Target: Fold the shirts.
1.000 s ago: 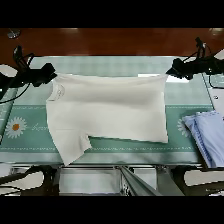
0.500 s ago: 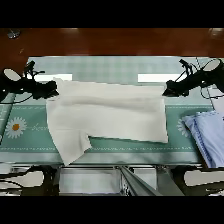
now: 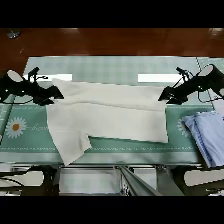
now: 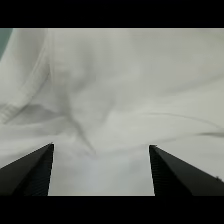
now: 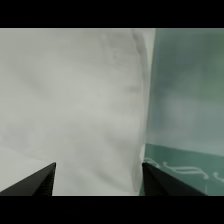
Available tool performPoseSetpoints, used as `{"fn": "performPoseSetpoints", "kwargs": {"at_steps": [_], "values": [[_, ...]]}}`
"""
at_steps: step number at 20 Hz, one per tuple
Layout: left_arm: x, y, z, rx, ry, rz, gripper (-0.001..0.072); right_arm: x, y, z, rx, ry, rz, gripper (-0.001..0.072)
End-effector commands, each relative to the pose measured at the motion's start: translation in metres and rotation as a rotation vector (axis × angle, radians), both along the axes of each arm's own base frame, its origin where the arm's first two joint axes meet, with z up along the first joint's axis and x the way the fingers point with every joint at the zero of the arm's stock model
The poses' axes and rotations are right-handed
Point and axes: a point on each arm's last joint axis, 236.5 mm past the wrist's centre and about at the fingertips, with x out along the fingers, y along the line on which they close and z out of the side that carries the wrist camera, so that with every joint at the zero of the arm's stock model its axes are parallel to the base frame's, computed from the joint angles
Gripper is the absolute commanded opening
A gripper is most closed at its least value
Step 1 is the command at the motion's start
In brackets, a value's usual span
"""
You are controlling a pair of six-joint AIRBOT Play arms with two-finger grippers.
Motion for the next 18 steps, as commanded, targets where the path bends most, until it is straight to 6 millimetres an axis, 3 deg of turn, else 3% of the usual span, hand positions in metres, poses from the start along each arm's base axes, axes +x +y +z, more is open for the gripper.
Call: {"fn": "performPoseSetpoints", "kwargs": {"at_steps": [1, 3, 6, 8, 10, 13, 15, 18], "values": [[-0.032, 0.002, 0.003, -0.020, 0.143, -0.016, 0.0700, -0.019, -0.006, 0.006, 0.014, 0.073, 0.009, 0.0626], [-0.055, 0.014, 0.010, -0.019, 0.198, -0.045, 0.0699, -0.031, -0.034, 0.023, -0.034, 0.076, -0.008, 0.0626], [-0.099, 0.039, 0.015, 0.009, 0.249, -0.018, 0.0699, -0.032, -0.075, 0.056, -0.122, -0.123, -0.156, 0.0626], [-0.125, 0.050, 0.014, 0.009, 0.211, 0.078, 0.0699, -0.050, -0.082, 0.066, -0.132, -0.248, -0.290, 0.0626], [-0.151, 0.045, 0.007, -0.078, 0.184, 0.206, 0.0699, -0.080, -0.060, 0.060, -0.072, -0.301, -0.350, 0.0626], [-0.180, 0.019, -0.002, -0.257, 0.205, 0.330, 0.0699, -0.113, -0.017, 0.045, 0.063, -0.310, -0.388, 0.0626], [-0.195, 0.003, -0.009, -0.304, 0.234, 0.320, 0.0699, -0.122, 0.004, 0.041, 0.147, -0.301, -0.399, 0.0626], [-0.201, -0.008, -0.019, -0.299, 0.246, 0.300, 0.0699, -0.122, 0.012, 0.042, 0.192, -0.296, -0.410, 0.0625]]}}
